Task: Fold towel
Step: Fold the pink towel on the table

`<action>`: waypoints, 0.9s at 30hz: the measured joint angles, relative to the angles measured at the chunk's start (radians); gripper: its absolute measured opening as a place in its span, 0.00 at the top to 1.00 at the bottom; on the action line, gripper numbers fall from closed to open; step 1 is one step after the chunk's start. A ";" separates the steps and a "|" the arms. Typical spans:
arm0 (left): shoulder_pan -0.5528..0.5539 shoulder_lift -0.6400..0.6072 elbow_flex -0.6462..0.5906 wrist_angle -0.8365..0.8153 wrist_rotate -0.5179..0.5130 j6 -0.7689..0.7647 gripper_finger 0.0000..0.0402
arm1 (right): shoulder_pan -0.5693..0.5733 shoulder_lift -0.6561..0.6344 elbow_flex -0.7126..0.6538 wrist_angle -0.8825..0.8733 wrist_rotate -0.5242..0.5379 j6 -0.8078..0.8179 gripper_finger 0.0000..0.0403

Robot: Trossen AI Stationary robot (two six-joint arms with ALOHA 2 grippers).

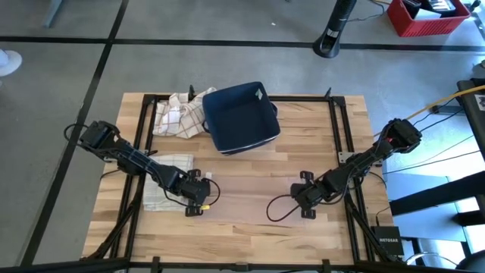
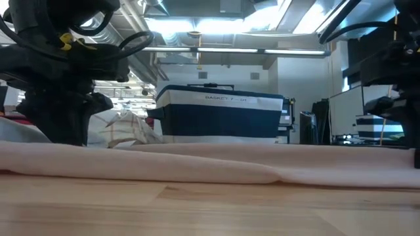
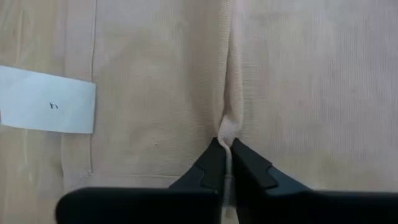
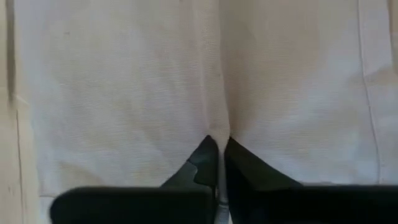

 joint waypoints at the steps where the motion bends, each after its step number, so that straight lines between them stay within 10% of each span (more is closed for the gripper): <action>1: 0.000 0.000 0.000 0.003 -0.002 0.000 0.98 | 0.000 0.000 0.000 0.000 0.004 -0.001 0.96; 27: -0.010 -0.133 0.271 -0.424 -0.233 0.080 1.00 | 0.089 -0.173 0.235 -0.444 0.351 0.029 1.00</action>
